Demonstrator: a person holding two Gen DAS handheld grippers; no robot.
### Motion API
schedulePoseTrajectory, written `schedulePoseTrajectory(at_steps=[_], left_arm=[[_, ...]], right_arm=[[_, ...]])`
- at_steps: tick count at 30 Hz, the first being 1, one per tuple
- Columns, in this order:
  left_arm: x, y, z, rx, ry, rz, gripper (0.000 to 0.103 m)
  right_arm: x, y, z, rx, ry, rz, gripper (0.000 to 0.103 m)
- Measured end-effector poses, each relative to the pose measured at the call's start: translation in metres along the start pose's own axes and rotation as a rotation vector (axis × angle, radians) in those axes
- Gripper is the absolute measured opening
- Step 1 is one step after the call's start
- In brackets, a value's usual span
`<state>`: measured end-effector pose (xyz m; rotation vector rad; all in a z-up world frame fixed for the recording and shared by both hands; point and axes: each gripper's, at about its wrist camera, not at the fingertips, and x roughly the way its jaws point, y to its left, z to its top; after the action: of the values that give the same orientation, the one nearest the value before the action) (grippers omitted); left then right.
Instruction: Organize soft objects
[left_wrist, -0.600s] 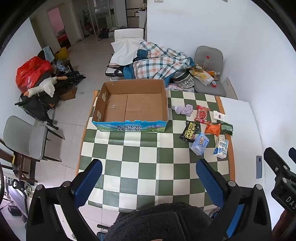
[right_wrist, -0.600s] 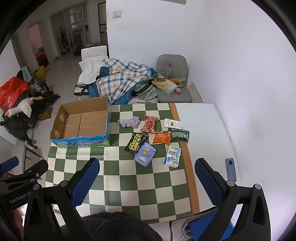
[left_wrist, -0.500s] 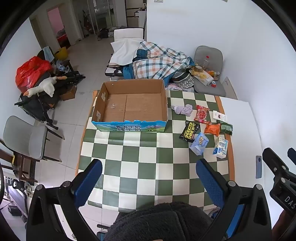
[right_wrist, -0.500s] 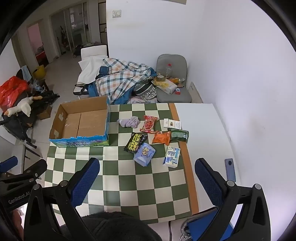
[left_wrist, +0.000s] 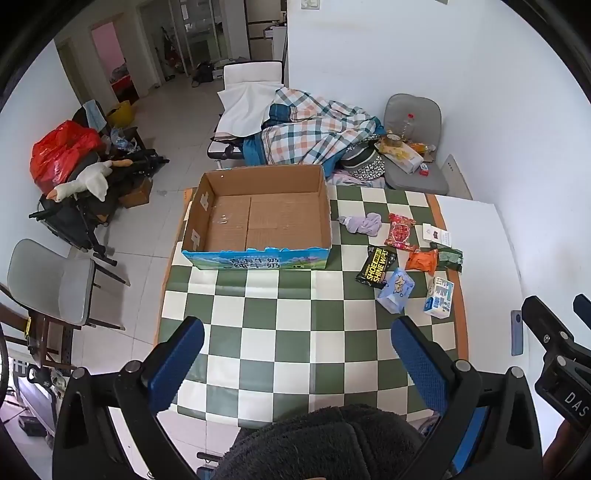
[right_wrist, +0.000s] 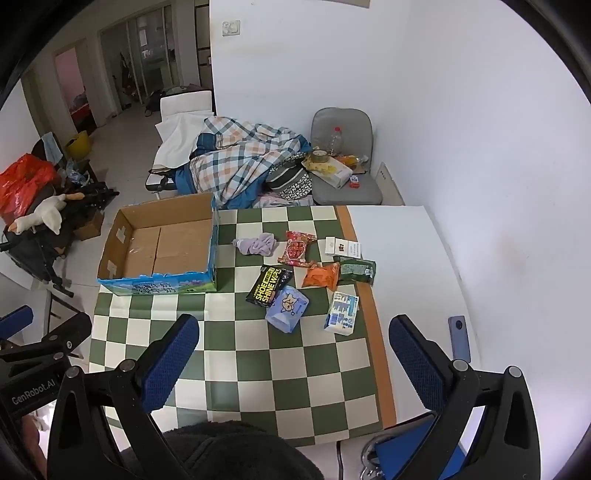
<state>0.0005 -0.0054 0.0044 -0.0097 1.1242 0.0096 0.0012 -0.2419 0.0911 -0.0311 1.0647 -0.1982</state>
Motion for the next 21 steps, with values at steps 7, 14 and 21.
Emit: schedulePoseTrajectory(at_steps=[7, 14, 21], left_arm=[[-0.002, -0.006, 0.008, 0.004, 0.000, 0.001, 0.103], [-0.003, -0.007, 0.015, 0.001, -0.008, -0.003, 0.103], [-0.006, -0.003, 0.015, -0.004, -0.006, -0.012, 0.103]], right_arm=[[-0.001, -0.002, 0.001, 0.002, -0.008, -0.002, 0.103], [-0.005, -0.002, 0.006, 0.008, -0.008, 0.011, 0.103], [-0.005, -0.003, 0.006, 0.009, -0.008, 0.008, 0.103]])
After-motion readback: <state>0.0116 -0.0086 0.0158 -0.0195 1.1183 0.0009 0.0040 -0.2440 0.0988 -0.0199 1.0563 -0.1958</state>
